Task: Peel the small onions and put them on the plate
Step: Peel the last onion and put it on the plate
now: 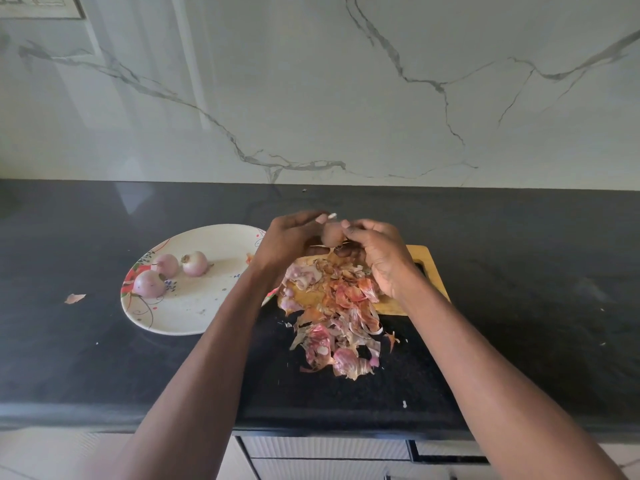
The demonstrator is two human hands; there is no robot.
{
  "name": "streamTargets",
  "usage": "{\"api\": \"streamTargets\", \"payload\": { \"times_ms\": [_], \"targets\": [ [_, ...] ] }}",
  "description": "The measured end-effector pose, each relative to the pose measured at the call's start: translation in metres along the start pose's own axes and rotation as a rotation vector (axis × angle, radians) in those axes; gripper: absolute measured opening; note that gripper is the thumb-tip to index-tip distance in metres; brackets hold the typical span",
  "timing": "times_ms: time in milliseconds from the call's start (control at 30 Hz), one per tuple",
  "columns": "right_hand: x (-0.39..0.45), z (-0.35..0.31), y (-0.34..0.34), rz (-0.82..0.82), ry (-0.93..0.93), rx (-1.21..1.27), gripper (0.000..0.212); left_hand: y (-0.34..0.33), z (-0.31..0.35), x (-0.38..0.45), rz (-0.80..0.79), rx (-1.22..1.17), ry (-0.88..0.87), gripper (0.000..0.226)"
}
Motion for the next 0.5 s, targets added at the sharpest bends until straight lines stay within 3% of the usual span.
{"api": "streamTargets", "payload": {
  "times_ms": [100,233,333,400,500],
  "targets": [
    [0.001,0.003,0.002,0.009,0.017,0.030,0.018,-0.003,0.001,-0.003,-0.130,-0.027,-0.026,0.042],
    [-0.003,-0.003,0.003,-0.059,0.030,0.124,0.010,-0.007,0.002,-0.003,-0.030,-0.029,-0.108,0.038],
    [-0.005,-0.007,0.002,-0.131,0.029,0.135,0.018,-0.006,0.002,-0.003,-0.015,0.040,-0.175,0.041],
    [-0.005,-0.007,0.002,-0.101,0.060,0.080,0.024,-0.006,0.003,-0.003,-0.020,0.037,-0.172,0.041],
    [-0.005,-0.007,0.004,-0.018,0.150,0.001,0.030,-0.005,0.004,-0.003,-0.014,-0.152,-0.095,0.028]
  ]
}}
Point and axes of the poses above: each hand's wrist, its own x-axis towards the middle knuckle, its own y-axis out of the back of the hand, z = x × y, the point moved 1 cm from there along x, towards the middle knuckle, and after that the axes turned 11 degrees about -y, right-handed, at the moved point
